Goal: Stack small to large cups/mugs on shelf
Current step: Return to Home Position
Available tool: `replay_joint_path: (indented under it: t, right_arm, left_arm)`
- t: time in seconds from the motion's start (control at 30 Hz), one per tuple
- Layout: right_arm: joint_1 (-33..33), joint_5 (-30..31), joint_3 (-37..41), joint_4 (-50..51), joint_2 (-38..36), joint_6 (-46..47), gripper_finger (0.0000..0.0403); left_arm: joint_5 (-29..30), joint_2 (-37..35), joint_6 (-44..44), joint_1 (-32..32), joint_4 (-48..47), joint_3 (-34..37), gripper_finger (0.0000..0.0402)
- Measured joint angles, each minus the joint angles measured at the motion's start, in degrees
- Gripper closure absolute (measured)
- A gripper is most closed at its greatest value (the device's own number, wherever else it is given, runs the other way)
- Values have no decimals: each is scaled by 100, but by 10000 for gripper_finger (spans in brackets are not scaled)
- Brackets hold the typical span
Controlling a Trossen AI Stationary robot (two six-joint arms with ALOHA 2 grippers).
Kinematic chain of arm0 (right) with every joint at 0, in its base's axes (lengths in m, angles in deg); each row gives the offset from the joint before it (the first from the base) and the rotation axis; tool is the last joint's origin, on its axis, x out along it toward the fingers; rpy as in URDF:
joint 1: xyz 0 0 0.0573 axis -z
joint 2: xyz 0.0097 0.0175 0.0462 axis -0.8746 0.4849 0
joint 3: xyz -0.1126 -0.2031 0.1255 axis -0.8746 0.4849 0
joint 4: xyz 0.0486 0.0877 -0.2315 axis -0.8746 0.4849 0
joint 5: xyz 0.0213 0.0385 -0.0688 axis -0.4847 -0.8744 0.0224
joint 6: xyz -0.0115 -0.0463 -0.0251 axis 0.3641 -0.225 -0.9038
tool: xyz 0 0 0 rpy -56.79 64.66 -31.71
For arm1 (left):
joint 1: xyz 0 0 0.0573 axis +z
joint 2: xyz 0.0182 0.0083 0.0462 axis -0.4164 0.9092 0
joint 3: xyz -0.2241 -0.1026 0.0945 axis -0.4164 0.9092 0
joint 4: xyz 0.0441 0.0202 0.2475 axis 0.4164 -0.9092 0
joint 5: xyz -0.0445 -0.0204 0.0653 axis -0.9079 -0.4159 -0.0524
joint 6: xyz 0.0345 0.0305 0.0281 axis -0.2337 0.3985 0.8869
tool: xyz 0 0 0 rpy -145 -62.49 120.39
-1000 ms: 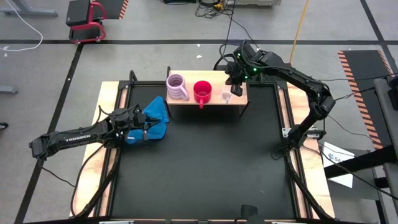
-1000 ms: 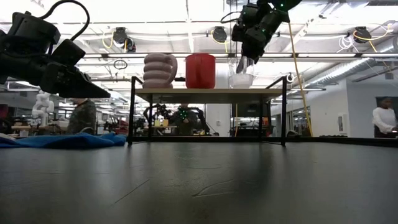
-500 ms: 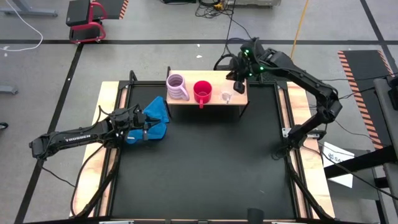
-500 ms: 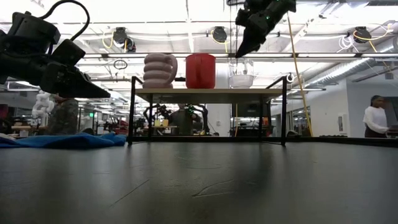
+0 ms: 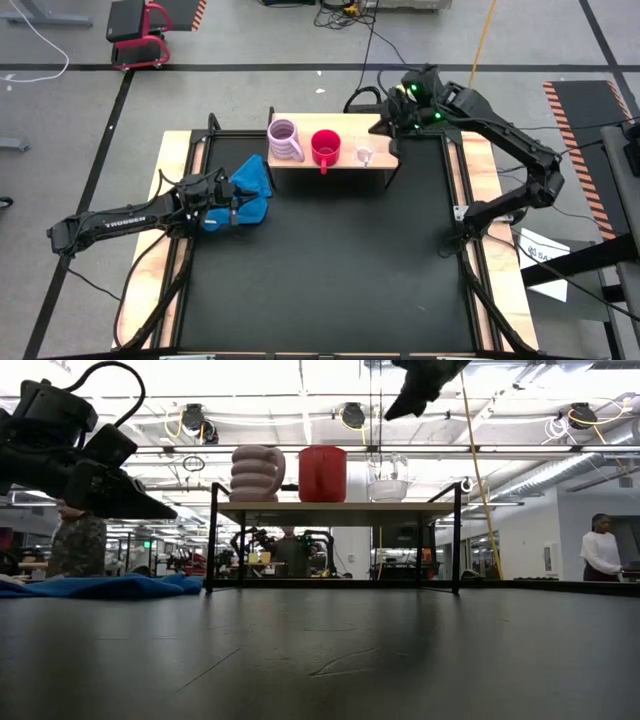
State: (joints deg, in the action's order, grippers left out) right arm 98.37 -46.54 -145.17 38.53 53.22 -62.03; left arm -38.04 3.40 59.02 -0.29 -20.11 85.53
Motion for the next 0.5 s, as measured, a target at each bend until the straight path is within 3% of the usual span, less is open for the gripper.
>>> replay_joint_path:
  t: [0.2, 0.5]
  right_arm:
    - [27, -1010, 995, -337, -653, -325, 402]
    - [367, -1106, 2990, -1465, -1891, -39, 403]
  left_arm:
    - [2, -2, -58, -2, -58, 0, 371]
    - [3, 0, -125, -2, -78, 0, 371]
